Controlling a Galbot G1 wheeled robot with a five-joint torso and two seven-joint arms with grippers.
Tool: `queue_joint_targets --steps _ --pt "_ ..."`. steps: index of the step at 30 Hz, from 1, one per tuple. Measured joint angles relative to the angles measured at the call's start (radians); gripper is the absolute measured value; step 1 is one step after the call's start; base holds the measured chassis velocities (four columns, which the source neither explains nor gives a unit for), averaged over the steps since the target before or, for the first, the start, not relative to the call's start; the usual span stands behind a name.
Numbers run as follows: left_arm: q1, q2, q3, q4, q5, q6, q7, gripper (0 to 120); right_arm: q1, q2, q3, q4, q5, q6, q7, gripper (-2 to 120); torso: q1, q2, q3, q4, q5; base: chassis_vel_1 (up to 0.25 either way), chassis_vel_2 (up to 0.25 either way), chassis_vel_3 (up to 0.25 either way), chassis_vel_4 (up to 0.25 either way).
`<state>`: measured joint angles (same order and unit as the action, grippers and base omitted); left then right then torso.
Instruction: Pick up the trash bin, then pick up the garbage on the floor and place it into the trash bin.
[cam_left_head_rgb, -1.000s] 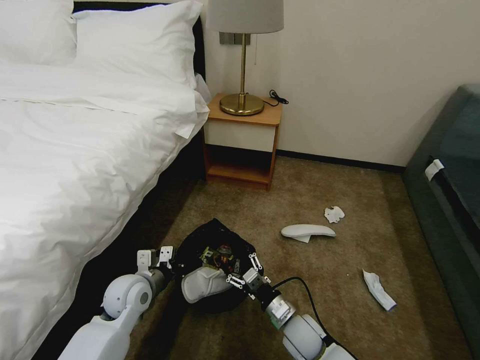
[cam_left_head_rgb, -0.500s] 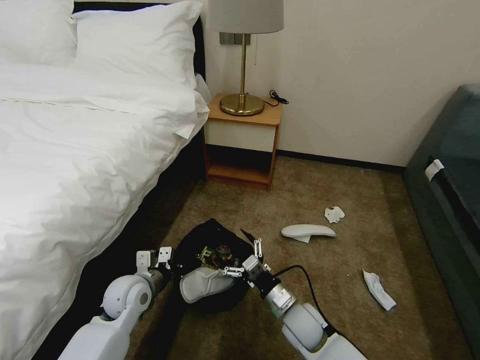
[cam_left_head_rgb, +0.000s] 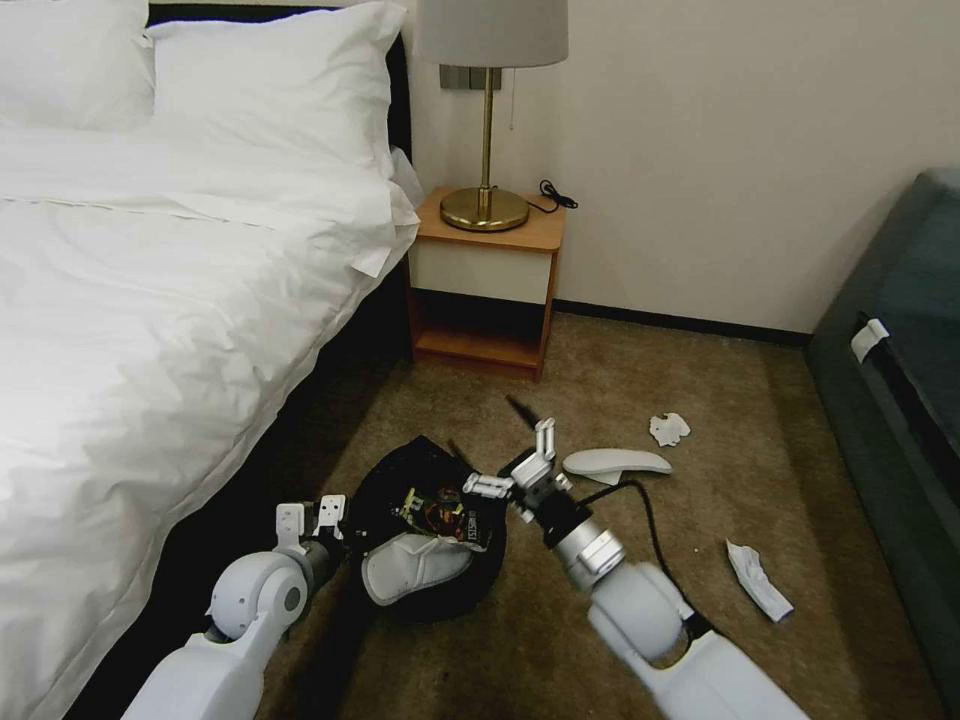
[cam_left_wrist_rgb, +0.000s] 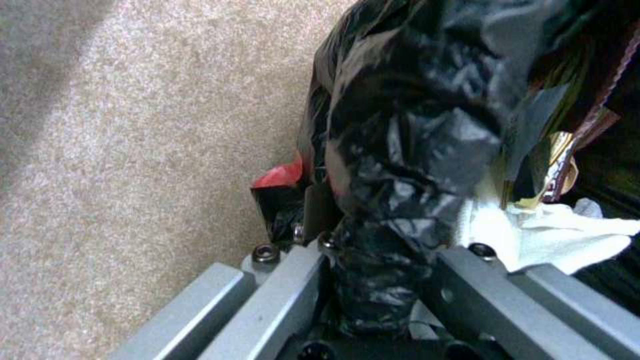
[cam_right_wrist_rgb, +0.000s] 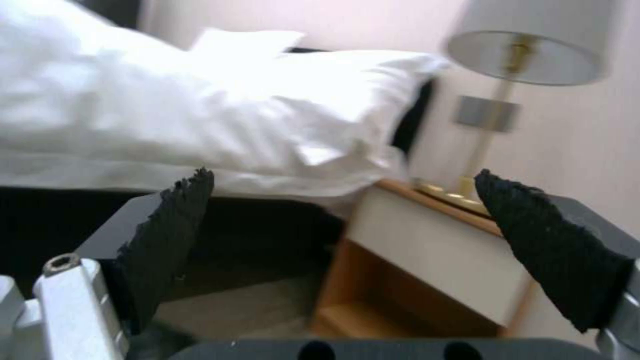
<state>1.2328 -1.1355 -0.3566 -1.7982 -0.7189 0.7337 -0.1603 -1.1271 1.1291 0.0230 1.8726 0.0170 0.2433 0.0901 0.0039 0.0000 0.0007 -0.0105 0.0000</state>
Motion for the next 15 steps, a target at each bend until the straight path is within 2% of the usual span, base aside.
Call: queue_joint_targets --steps 2,5,15 --pt "0.014 -0.012 -0.012 -0.021 -0.001 0.002 -0.019 0 -0.004 0.025 0.036 -0.002 0.016 -0.023 0.077 100 0.0 0.0 0.0 0.0 -0.0003 0.0 0.0 0.0 0.0" --pt "0.026 -0.023 -0.024 -0.045 -0.005 0.002 -0.036 0 -0.01 0.045 0.062 -0.011 0.025 -0.038 0.117 100 0.0 0.0 0.0 0.0003 -0.0002 0.0 0.0 0.0 0.0" --pt "0.047 -0.076 -0.056 -0.093 -0.026 0.002 -0.106 0 -0.044 0.114 0.13 -0.081 0.054 -0.042 0.193 100 0.0 0.0 0.0 0.0002 0.0 0.0 0.0 0.0 0.0"
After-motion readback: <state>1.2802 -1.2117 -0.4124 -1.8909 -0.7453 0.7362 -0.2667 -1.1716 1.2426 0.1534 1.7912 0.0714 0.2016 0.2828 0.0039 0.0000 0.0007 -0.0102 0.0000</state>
